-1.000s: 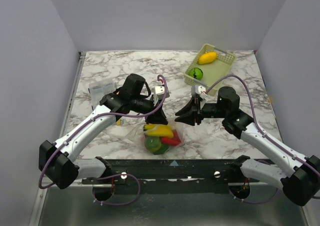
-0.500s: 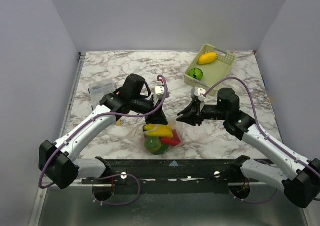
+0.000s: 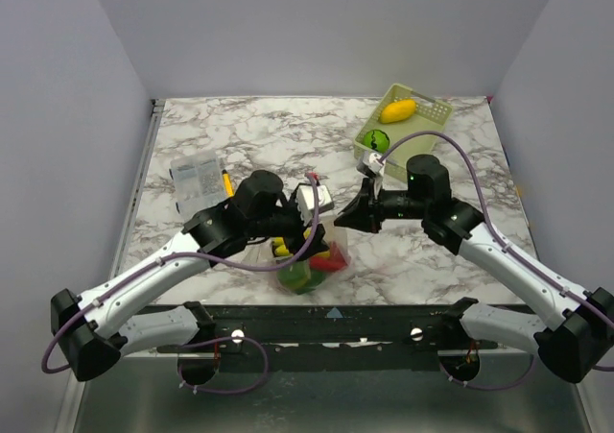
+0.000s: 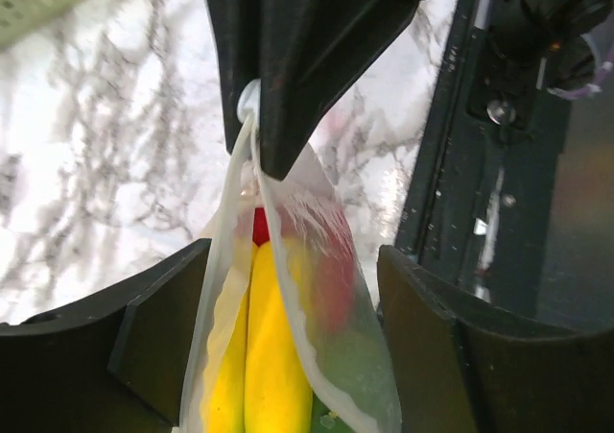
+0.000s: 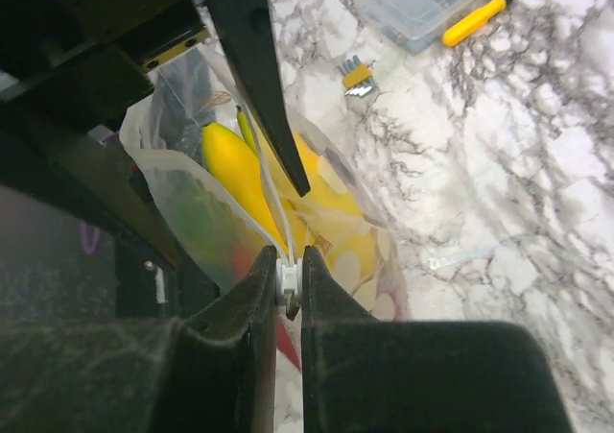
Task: Place the food in the zip-top bag and seal the zipper
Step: Zip the zipper food storage bag at the center of the board.
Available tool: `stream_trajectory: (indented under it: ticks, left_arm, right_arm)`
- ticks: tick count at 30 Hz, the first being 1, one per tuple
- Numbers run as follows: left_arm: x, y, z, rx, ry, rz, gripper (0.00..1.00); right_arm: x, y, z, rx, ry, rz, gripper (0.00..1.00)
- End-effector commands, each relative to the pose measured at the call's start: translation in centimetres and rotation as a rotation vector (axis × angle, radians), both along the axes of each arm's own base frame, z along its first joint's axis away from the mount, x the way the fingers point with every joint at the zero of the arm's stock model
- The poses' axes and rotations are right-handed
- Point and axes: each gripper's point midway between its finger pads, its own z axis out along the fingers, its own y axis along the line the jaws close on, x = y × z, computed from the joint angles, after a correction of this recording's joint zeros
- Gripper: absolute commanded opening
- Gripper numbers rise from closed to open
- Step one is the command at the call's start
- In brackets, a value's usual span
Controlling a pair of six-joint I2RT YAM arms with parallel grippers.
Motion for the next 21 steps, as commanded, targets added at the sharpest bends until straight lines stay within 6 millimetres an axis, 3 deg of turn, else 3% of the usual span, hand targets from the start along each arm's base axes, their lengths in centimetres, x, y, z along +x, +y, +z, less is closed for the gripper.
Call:
stream_trajectory:
  ticks: [1,5,12,15,16,18,20,21]
  left_arm:
    - [2.5,0.0,2.4,-0.058,-0.272,0.140,0.70]
    - [2.7,-0.1,2.5,-0.071,-0.363,0.143,0.70]
    - [1.6,-1.3,2.0,-0.061,-0.371,0.059,0.62]
    - [1.5,-1.8,2.1,-0.060,-0.363,0.036,0.46]
    - [1.3,-2.0,2.3,-0.064,-0.360,0.020,0.32]
    - [1.0,-2.1,2.0,-0.046,-0.349,-0.006,0.02]
    - [0.5,-1.9,1.4,-0.021,-0.333,-0.035,0.00]
    - [0.1,-1.8,1.1,-0.014,-0.321,-0.056,0.00]
  right_arm:
    - [-1.5,0.6,0.7,-0.012,0.207,0.030,0.00]
    - [-2.3,0.6,1.2,-0.012,0.277,0.043,0.00]
    - [-3.0,0.5,3.1,0.027,0.318,0.027,0.01]
    - [-3.1,0.4,3.0,0.018,0.332,0.033,0.03]
    - [-3.1,0.3,2.8,0.009,0.333,0.027,0.06]
    - [-2.8,0.0,2.5,-0.013,0.314,0.003,0.20]
    - [-2.1,-0.9,1.9,-0.054,0.270,-0.059,0.43]
    - [-1.8,-1.5,1.5,-0.082,0.242,-0.090,0.47]
